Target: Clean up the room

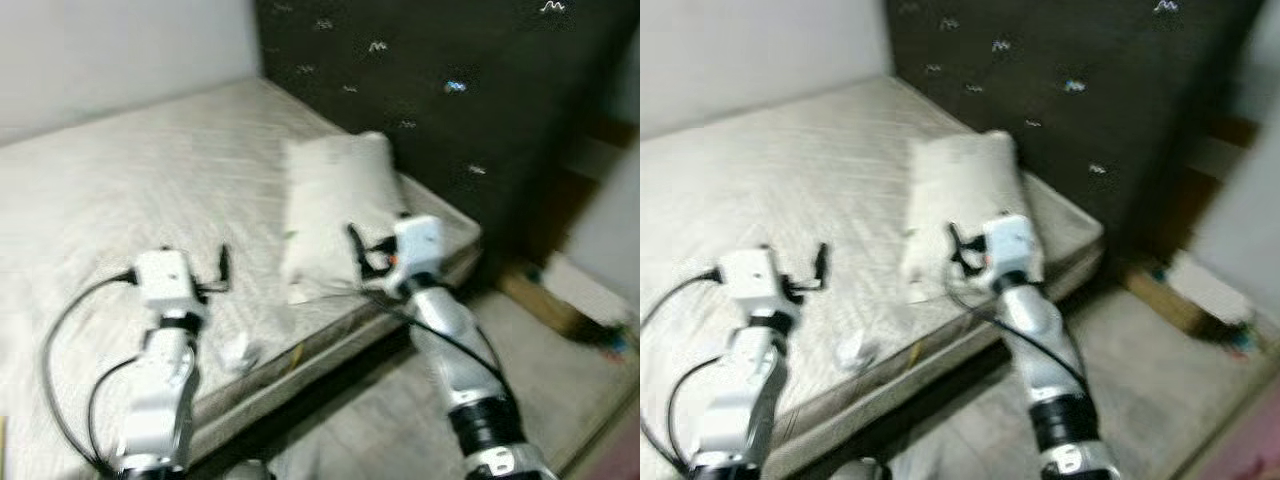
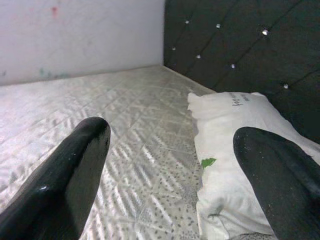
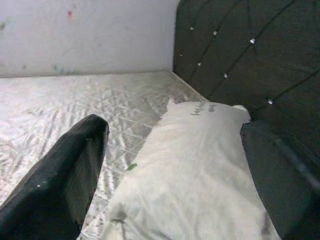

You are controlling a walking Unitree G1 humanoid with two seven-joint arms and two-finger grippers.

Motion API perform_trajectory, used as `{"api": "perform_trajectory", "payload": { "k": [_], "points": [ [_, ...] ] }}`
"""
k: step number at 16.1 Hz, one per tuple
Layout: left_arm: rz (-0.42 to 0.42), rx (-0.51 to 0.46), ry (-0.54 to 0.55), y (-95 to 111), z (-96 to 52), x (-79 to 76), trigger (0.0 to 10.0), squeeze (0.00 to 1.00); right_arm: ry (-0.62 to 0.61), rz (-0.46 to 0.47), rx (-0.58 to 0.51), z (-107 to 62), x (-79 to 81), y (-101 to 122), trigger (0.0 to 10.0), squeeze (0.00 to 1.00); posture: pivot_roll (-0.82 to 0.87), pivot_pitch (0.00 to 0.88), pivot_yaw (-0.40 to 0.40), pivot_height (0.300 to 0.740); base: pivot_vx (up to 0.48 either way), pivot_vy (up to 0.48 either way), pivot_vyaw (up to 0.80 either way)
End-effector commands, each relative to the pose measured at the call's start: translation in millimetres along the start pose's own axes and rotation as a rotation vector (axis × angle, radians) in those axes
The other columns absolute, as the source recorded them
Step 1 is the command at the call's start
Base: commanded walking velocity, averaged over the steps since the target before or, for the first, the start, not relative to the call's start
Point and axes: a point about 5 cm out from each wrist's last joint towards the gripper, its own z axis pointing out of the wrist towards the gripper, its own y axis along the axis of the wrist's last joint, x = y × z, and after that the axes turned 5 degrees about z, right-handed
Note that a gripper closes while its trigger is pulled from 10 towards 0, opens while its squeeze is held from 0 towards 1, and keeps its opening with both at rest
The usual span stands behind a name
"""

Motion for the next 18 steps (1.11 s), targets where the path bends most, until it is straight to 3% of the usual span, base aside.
{"api": "perform_trajectory", "payload": {
  "k": [1, 12, 18],
  "points": [
    [0.016, -0.002, 0.020, 1.9, 0.4, 7.2, 10.0, 0.00, 0.029, 0.015, -0.007, 2.8, 8.5, 1.5, 10.0, 0.00, -0.04, 0.000, -0.019, 0.740, 0.000, 0.000, 0.80],
    [0.036, -0.003, 0.013, 2.7, 2.1, 2.3, 10.0, 0.00, 0.043, 0.024, -0.004, 5.9, 10.4, 1.6, 10.0, 0.00, -0.03, 0.000, -0.025, 0.740, 0.000, 0.000, 0.80],
    [-0.001, -0.015, 0.036, 2.8, 3.0, 8.0, 10.0, 0.00, 0.037, 0.035, -0.006, 6.1, 10.5, 1.6, 10.0, 0.00, -0.04, 0.000, -0.021, 0.740, 0.000, 0.000, 0.80]
  ]
}}
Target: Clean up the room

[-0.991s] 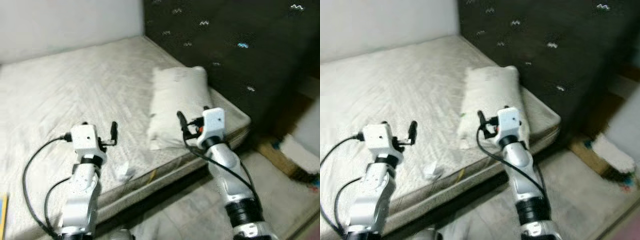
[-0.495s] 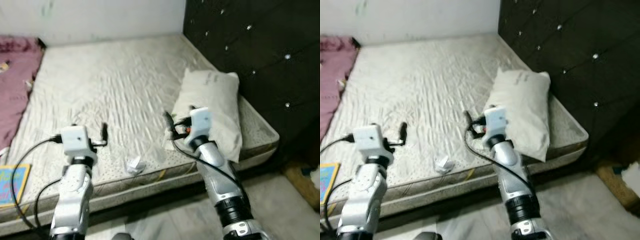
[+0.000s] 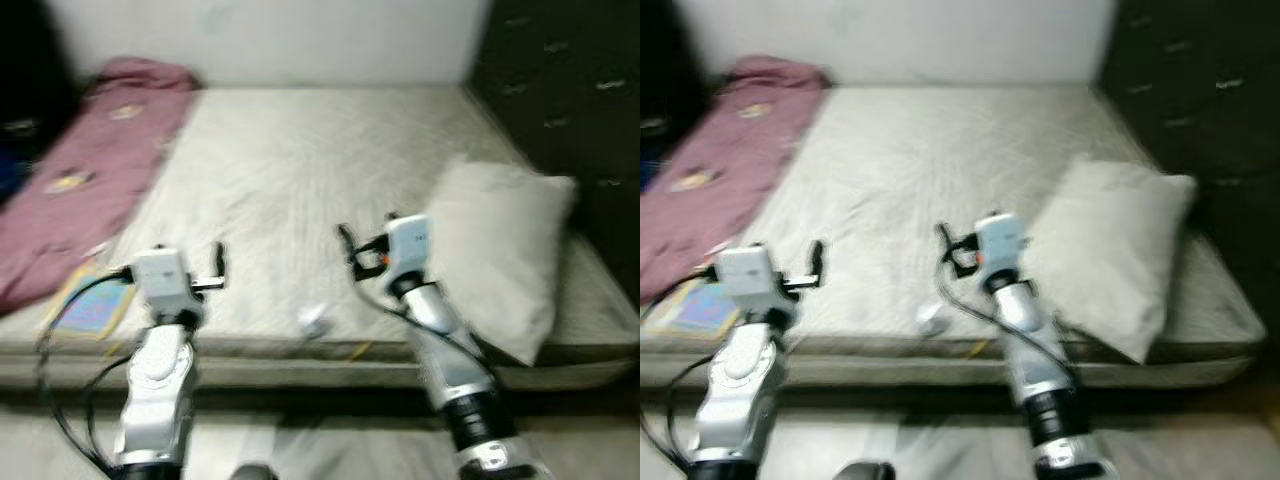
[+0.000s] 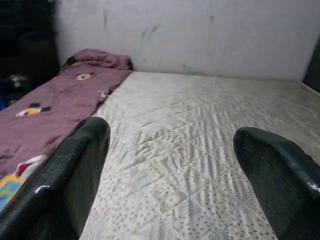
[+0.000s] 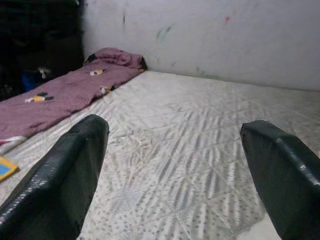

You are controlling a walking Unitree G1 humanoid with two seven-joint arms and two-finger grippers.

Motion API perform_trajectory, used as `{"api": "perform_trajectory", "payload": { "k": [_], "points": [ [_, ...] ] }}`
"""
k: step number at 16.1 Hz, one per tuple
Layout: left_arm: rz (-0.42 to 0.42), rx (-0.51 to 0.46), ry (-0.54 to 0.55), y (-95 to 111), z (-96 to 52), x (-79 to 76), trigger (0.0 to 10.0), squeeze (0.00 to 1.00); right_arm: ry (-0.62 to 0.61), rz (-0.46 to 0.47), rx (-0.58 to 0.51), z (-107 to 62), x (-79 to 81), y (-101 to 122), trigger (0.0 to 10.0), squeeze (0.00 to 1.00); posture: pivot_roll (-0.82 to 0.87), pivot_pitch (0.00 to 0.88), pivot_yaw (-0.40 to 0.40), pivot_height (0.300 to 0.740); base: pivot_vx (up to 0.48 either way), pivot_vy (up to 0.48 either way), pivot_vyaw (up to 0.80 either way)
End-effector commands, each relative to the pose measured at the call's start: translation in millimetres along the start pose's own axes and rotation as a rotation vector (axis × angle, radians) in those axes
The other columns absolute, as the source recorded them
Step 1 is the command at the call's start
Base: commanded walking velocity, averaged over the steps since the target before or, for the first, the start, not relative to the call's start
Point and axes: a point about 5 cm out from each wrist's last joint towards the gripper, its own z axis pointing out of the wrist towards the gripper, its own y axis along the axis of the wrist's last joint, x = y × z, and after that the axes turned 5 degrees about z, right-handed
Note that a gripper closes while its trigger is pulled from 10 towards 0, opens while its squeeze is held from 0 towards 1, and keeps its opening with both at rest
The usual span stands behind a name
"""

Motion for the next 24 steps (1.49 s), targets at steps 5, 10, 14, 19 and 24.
{"api": "perform_trajectory", "payload": {
  "k": [5, 10, 14, 19, 24],
  "points": [
    [0.004, -0.003, 0.012, 1.6, 1.0, 6.2, 10.0, 0.00, 0.010, 0.029, -0.021, 2.0, 5.4, 3.4, 10.0, 0.00, -0.04, 0.000, -0.019, 0.740, 0.000, 0.000, 0.25],
    [0.000, -0.002, 0.001, 1.8, 0.6, 4.9, 10.0, 0.00, 0.009, 0.031, -0.021, 1.5, 4.9, 3.3, 10.0, 0.00, -0.04, 0.000, -0.019, 0.740, 0.000, 0.000, 0.00],
    [-0.005, -0.016, -0.031, 3.5, 0.1, 1.5, 10.0, 0.00, 0.010, 0.029, -0.020, 1.0, 5.5, 2.6, 10.0, 0.00, -0.04, 0.000, -0.016, 0.740, 0.000, 0.000, 0.00],
    [-0.007, -0.020, -0.039, 3.8, -0.5, 0.8, 10.0, 0.00, 0.013, 0.026, -0.018, 1.0, 5.9, 2.4, 10.0, 0.00, -0.04, 0.000, -0.018, 0.740, 0.307, 0.000, 0.00],
    [-0.008, -0.019, -0.046, 3.8, -0.7, 0.4, 10.0, 0.00, 0.014, 0.024, -0.017, 1.3, 5.9, 2.3, 10.0, 0.00, -0.04, 0.000, -0.018, 0.740, 0.317, 0.000, 0.00]
  ]
}}
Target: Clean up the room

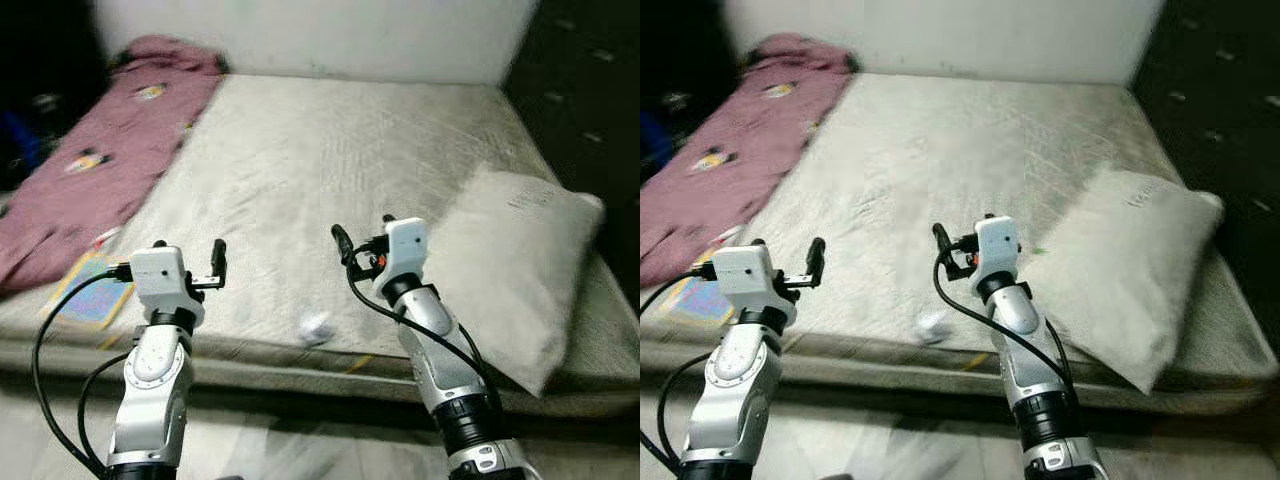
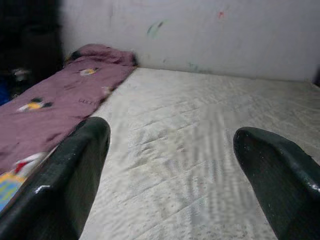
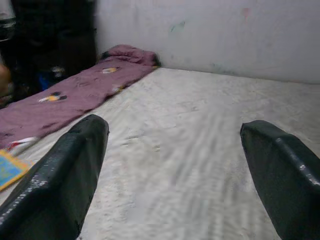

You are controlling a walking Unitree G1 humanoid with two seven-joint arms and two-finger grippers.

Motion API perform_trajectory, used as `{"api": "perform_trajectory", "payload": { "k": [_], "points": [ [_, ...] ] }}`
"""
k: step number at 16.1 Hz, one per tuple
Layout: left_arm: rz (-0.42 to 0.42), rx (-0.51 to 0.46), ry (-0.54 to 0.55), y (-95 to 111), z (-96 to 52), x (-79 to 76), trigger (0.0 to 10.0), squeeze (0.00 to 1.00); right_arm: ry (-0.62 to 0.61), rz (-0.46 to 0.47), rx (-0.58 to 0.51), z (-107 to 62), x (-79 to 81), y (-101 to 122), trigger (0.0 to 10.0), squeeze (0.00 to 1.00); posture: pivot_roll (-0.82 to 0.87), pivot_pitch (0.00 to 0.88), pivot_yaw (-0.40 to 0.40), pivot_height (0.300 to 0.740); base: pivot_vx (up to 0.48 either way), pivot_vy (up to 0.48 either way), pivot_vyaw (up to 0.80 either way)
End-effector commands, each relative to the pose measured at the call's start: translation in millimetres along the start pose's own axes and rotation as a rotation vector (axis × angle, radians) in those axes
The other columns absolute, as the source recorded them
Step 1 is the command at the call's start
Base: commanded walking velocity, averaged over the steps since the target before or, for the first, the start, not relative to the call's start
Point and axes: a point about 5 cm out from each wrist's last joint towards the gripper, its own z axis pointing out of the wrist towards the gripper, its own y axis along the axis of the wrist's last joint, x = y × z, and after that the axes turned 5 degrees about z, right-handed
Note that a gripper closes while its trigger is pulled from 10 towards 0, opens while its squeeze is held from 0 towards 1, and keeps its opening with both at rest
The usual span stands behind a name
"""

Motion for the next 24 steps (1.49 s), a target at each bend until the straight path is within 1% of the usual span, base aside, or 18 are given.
{"api": "perform_trajectory", "payload": {
  "k": [1, 8, 10, 11, 13, 15, 17, 18, 20, 23, 24],
  "points": [
    [-0.002, -0.005, -0.009, 1.0, -2.7, 0.9, 10.0, 0.00, 0.004, -0.007, -0.017, 3.1, 0.0, 5.5, 10.0, 0.00, -0.04, 0.000, -0.018, 0.740, 0.000, 0.000, 0.00],
    [-0.003, 0.016, 0.012, -0.8, 1.6, -1.2, 10.0, 0.00, -0.006, -0.011, -0.007, 6.2, -0.6, 4.0, 10.0, 0.00, -0.05, 0.000, -0.005, 0.740, 0.000, 0.000, 0.00],
    [-0.013, 0.011, 0.006, 2.1, 5.1, -2.4, 10.0, 0.00, -0.001, 0.003, 0.000, 8.9, 1.8, 4.2, 10.0, 0.00, -0.05, 0.000, 0.007, 0.740, 0.000, 0.000, 0.00],
    [-0.017, -0.004, 0.003, 6.4, 8.2, -3.4, 10.0, 0.00, 0.008, 0.001, -0.015, 11.9, 4.6, 8.0, 10.0, 0.00, -0.05, 0.000, 0.013, 0.740, 0.000, 0.000, -0.47],
    [-0.014, -0.023, -0.003, 11.2, 10.1, -5.4, 10.0, 0.00, 0.019, -0.006, -0.023, 13.6, 7.6, 10.2, 10.0, 0.00, -0.06, 0.000, 0.010, 0.740, 0.000, 0.412, -0.57],
    [-0.018, -0.012, 0.002, 8.8, 8.7, -6.4, 10.0, 0.00, 0.028, -0.012, -0.008, 12.7, 8.2, 6.8, 10.0, 0.00, -0.05, 0.000, 0.001, 0.740, 0.000, 0.480, -0.23],
    [-0.021, -0.004, 0.002, 7.4, 6.4, -6.3, 10.0, 0.00, 0.018, -0.006, 0.010, 11.9, 5.3, 3.4, 10.0, 0.00, -0.05, 0.000, 0.001, 0.740, 0.000, 0.480, 0.00],
    [-0.021, -0.002, 0.002, 7.1, 5.6, -6.3, 10.0, 0.00, 0.011, 0.001, 0.027, 10.7, 2.9, 0.4, 10.0, 0.00, -0.05, 0.000, -0.013, 0.740, 0.000, 0.480, 0.00],
    [-0.021, 0.002, 0.002, 6.7, 3.6, -6.6, 10.0, 0.00, -0.016, 0.010, 0.065, 5.5, -3.9, -7.8, 10.0, 0.00, -0.04, 0.000, -0.024, 0.740, 0.000, 0.480, 0.00],
    [-0.027, 0.019, 0.010, 2.2, 0.4, -4.9, 10.0, 0.00, -0.024, 0.012, 0.068, 4.4, -4.5, -9.6, 10.0, 0.00, -0.04, 0.000, -0.017, 0.740, 0.000, 0.480, 0.00],
    [-0.022, 0.003, 0.015, 3.7, 3.0, -4.2, 10.0, 0.00, -0.012, 0.018, 0.067, 5.6, -3.1, -9.3, 10.0, 0.00, -0.05, 0.000, -0.014, 0.740, 0.000, 0.000, 0.00]
  ]
}}
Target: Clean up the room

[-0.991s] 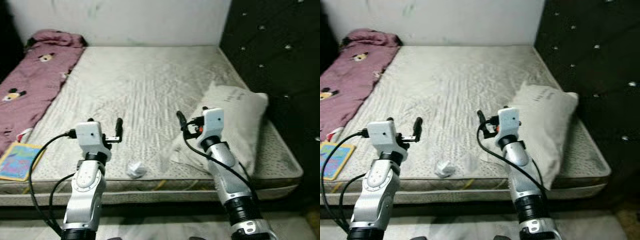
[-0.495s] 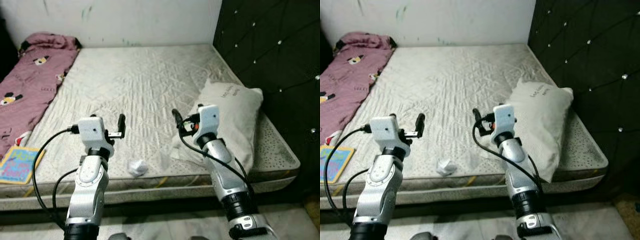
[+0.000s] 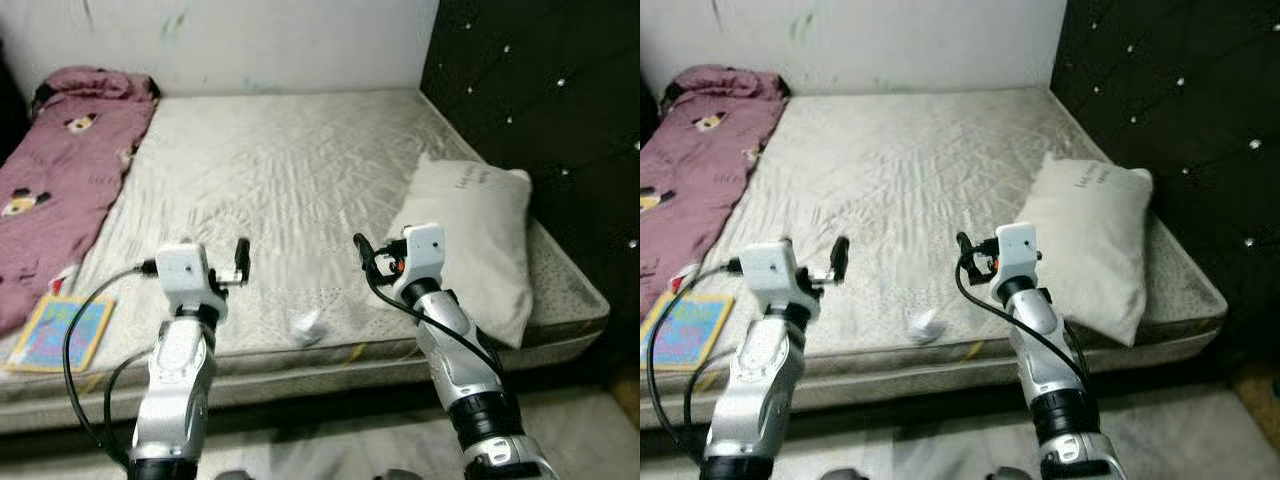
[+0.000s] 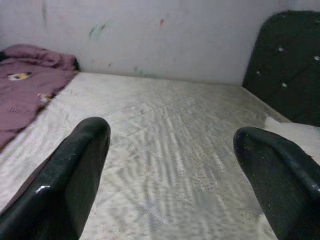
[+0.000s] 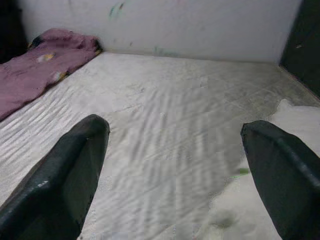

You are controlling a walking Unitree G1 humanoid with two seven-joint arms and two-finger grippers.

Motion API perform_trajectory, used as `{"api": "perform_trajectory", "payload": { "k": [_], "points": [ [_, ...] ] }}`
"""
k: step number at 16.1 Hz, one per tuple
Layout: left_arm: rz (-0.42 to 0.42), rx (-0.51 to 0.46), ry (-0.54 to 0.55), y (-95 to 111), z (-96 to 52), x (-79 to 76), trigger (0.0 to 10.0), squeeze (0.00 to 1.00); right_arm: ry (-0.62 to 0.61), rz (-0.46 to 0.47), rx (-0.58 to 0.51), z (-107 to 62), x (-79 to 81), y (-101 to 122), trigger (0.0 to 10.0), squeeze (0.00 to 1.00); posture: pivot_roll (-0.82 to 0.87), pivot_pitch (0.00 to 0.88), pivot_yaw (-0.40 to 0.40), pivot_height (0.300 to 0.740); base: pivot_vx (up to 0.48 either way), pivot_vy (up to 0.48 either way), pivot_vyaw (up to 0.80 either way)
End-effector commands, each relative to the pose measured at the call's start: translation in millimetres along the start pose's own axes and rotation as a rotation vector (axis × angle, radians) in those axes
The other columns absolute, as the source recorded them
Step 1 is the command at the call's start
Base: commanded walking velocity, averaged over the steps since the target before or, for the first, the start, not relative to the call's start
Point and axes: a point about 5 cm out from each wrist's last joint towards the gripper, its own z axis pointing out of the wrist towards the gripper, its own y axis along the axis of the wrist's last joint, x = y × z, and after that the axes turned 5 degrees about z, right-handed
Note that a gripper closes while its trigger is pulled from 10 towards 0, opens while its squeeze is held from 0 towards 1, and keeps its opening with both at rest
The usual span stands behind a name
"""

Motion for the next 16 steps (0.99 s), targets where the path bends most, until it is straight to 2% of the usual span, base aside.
{"api": "perform_trajectory", "payload": {
  "k": [1, 6, 8, 11, 16],
  "points": [
    [0.011, -0.010, 0.034, 1.7, 1.9, 6.9, 10.0, 0.00, 0.027, -0.002, -0.018, 4.5, 7.1, 5.7, 10.0, 0.00, -0.05, 0.000, -0.014, 0.740, 0.000, 0.000, 0.00],
    [0.008, -0.012, 0.039, 2.5, 1.4, 7.9, 10.0, 0.00, 0.036, 0.016, -0.024, 4.5, 7.2, 6.6, 10.0, 0.00, -0.06, 0.000, -0.014, 0.740, 0.000, 0.000, 0.00],
    [-0.011, -0.012, 0.032, 2.1, 1.4, 8.7, 10.0, 0.00, 0.054, -0.002, -0.034, 4.7, 9.4, 7.9, 10.0, 0.00, -0.05, 0.000, -0.015, 0.740, 0.000, 0.000, 0.00],
    [-0.014, -0.020, 0.022, 3.0, 0.7, 7.8, 10.0, 0.00, 0.060, -0.003, -0.040, 4.5, 10.2, 8.4, 10.0, 0.00, -0.05, 0.000, -0.015, 0.740, 0.000, 0.000, 0.66],
    [-0.020, -0.019, 0.009, 3.4, -0.7, 7.6, 10.0, 0.00, 0.058, 0.006, -0.038, 4.3, 10.1, 8.3, 10.0, 0.00, -0.05, 0.000, -0.016, 0.740, 0.049, 0.000, 0.00]
  ]
}}
